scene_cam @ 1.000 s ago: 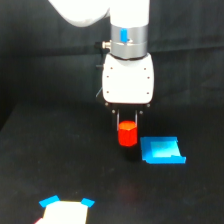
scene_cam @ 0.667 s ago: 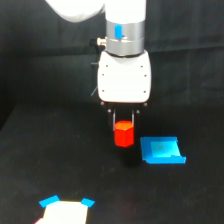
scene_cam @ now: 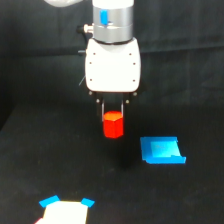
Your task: Pick up the red object from the table
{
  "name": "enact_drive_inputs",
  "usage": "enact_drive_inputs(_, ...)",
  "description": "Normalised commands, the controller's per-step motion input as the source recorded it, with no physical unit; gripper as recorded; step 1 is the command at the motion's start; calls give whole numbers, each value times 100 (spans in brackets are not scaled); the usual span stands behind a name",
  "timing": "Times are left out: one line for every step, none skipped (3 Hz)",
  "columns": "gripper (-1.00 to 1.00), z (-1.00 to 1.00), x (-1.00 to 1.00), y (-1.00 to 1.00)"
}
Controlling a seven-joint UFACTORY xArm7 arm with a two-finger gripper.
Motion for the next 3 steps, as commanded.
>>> enact_drive_inputs(-100, 64, 67, -2)
enact_drive_inputs(-63, 18, -2, -20)
enact_drive_inputs(-63, 24, -21, -1)
